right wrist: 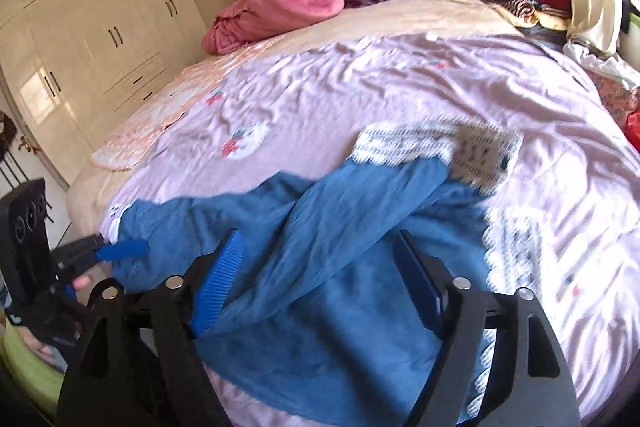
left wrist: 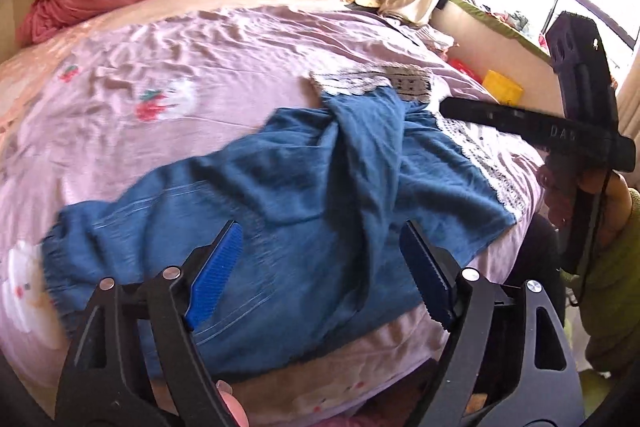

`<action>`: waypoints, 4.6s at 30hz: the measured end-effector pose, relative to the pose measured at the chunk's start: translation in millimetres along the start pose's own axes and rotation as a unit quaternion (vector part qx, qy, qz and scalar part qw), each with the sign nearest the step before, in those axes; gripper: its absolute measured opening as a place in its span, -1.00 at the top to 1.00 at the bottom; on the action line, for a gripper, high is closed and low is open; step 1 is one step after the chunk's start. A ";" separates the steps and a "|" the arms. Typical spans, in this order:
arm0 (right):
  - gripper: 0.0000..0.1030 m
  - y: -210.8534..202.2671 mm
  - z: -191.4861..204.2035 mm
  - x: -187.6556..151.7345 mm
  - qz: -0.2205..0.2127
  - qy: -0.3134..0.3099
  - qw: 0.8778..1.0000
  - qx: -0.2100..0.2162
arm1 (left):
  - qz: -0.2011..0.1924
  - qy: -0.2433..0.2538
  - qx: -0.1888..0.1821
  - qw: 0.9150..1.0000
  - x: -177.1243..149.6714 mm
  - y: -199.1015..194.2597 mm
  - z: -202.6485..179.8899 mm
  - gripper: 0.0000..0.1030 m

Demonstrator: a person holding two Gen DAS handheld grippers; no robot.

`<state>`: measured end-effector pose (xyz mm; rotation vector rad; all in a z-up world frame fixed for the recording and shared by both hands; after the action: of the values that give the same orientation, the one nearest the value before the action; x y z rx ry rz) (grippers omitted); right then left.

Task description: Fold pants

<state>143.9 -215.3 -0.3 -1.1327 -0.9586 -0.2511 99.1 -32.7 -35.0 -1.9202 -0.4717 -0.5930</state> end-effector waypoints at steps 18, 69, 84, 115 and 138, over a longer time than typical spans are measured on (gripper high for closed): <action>-0.59 99.7 -26.1 58.6 0.085 -0.052 0.995 -0.027 | 0.075 -0.036 -0.051 0.995 5.3 88.9 -25.8 0.30; 0.83 -86.3 -106.3 -37.1 -0.046 0.182 0.982 -0.010 | 0.028 0.039 -0.090 0.995 5.7 44.0 -34.1 1.00; 0.83 -97.6 -93.4 -140.0 0.024 0.231 0.973 -0.010 | 0.053 0.122 -0.061 0.989 -47.2 36.3 -58.6 1.00; 0.42 -119.4 -78.3 -133.6 0.018 0.167 0.984 -0.062 | 0.070 0.107 -0.062 0.990 -64.6 44.2 -53.2 0.43; 0.20 -40.9 -64.0 -137.9 0.097 0.100 0.988 -0.064 | -0.021 -0.082 0.112 0.990 -18.4 -10.9 124.2 0.16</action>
<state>69.9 -326.6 -83.2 -1.2845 -0.6569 -0.2660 102.1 84.3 -81.8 -1.7540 -0.6569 -0.3923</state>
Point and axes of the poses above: each gripper's, at about its wrist camera, not at the fingertips, and y roughly the way its jaws point, z to its left, x to its top, the point moved 4 cm from there along y, roughly the way its jaws point, and after that the axes turned 14 degrees about -y, right-handed, at the moved point
